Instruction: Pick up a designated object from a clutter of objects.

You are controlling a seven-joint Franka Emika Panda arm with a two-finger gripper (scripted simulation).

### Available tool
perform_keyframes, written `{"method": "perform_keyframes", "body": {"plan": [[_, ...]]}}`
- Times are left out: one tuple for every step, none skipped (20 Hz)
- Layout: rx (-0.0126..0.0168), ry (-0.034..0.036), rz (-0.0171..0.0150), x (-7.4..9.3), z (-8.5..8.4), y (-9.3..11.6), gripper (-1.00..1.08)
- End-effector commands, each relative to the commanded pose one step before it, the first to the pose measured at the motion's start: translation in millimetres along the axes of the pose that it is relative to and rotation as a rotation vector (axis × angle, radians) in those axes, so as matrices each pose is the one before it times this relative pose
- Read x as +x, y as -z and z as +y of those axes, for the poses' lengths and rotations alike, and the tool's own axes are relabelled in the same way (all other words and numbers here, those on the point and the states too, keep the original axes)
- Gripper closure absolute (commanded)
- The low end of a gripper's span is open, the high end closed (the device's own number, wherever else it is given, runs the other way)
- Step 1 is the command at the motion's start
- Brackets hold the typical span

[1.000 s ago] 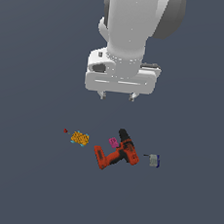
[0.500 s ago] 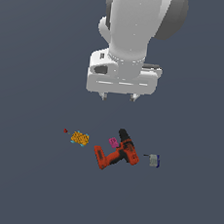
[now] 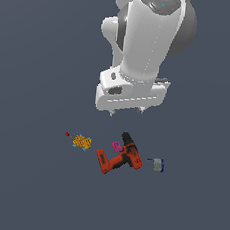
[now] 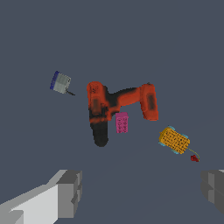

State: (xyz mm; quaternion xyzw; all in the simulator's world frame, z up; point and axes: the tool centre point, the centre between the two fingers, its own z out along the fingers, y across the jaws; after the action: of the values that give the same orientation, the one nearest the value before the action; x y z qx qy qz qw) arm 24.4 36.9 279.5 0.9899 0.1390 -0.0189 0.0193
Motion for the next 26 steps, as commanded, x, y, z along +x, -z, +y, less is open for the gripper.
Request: {"method": "perform_keyframes", "body": {"plan": [[-0.00626,0.07258,-0.00015,10.64,-6.55,-10.95,-0.92],[-0.00255,0.03305,0.00017,4.99,-2.73,-5.0,-0.92],[-0.00247,0.03497,0.00023,5.3,-2.84,-5.35,-0.92],[-0.00234,0.03667,0.0003,5.59,-2.91,-5.68,-0.92],[-0.00211,0.037,0.00038,5.67,-2.87,-5.81,-0.92],[-0.00186,0.03701,0.00047,5.7,-2.8,-5.88,-0.92],[-0.00163,0.03701,0.00057,5.72,-2.73,-5.95,-0.92],[-0.0014,0.037,0.00068,5.75,-2.66,-6.03,-0.92],[-0.00118,0.03699,0.00081,5.78,-2.59,-6.1,-0.92],[-0.00097,0.03697,0.00095,5.8,-2.52,-6.17,-0.92],[-0.00077,0.03694,0.0011,5.82,-2.45,-6.23,-0.92],[-0.00058,0.0369,0.00126,5.84,-2.37,-6.3,-0.92],[-0.0004,0.03686,0.00143,5.86,-2.3,-6.37,-0.92],[-0.00023,0.0368,0.00161,5.87,-2.23,-6.43,-0.92],[-0.00008,0.03674,0.00179,5.88,-2.15,-6.49,-0.92],[0.00007,0.03668,0.00199,5.89,-2.08,-6.55,-0.92],[0.0002,0.03661,0.00219,5.9,-2.01,-6.61,-0.92],[0.00032,0.03653,0.0024,5.9,-1.94,-6.67,-0.92],[0.00042,0.03644,0.00261,5.91,-1.87,-6.73,-0.92],[0.00052,0.03634,0.00283,5.91,-1.79,-6.78,-0.92],[0.00059,0.03625,0.00305,5.91,-1.73,-6.84,-0.92],[0.00065,0.03583,0.00325,5.85,-1.64,-6.83,-0.92],[0.00067,0.03406,0.00331,5.57,-1.49,-6.56,-0.92],[0.00066,0.03212,0.00332,5.27,-1.35,-6.24,-0.92],[0.00064,0.03019,0.0033,4.96,-1.22,-5.92,-0.92],[0.00061,0.02828,0.00325,4.65,-1.1,-5.59,-0.92]]}}
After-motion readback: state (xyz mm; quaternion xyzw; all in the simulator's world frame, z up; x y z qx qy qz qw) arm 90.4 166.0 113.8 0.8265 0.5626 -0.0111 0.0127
